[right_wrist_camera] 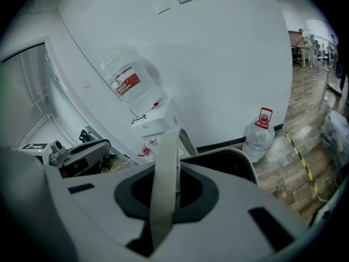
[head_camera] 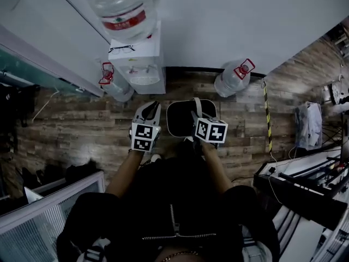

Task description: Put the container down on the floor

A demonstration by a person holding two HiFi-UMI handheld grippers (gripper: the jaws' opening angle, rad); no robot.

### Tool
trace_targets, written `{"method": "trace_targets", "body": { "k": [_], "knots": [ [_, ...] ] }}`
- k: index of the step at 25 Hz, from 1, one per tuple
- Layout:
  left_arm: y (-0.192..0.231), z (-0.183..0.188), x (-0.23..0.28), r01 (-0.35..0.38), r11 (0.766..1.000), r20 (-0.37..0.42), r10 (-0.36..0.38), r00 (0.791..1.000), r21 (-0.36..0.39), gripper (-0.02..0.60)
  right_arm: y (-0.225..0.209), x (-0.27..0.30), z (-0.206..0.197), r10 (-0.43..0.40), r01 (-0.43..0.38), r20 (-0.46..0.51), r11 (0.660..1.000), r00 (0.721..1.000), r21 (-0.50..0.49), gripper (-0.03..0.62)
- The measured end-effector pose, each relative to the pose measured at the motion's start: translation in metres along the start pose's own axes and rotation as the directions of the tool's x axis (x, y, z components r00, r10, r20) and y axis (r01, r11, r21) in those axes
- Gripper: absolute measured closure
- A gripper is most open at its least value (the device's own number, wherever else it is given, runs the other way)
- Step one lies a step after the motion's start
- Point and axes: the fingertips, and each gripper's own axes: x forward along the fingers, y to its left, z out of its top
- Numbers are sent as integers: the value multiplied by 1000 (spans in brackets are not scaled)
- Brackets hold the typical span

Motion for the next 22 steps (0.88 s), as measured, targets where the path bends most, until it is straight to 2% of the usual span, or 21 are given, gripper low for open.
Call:
{"method": "trace_targets", "body": {
  "k": [13,22],
  "knots": [
    [-21,18,61,-90,995,-54,88,995,-30,543,-61,17,36,71,-71,-1,990,997,124,556],
    [-25,20,92,-70,997,-83,67,994,-32,543,-109,26,35,35,-30,-25,979,999,202,554]
  ]
}}
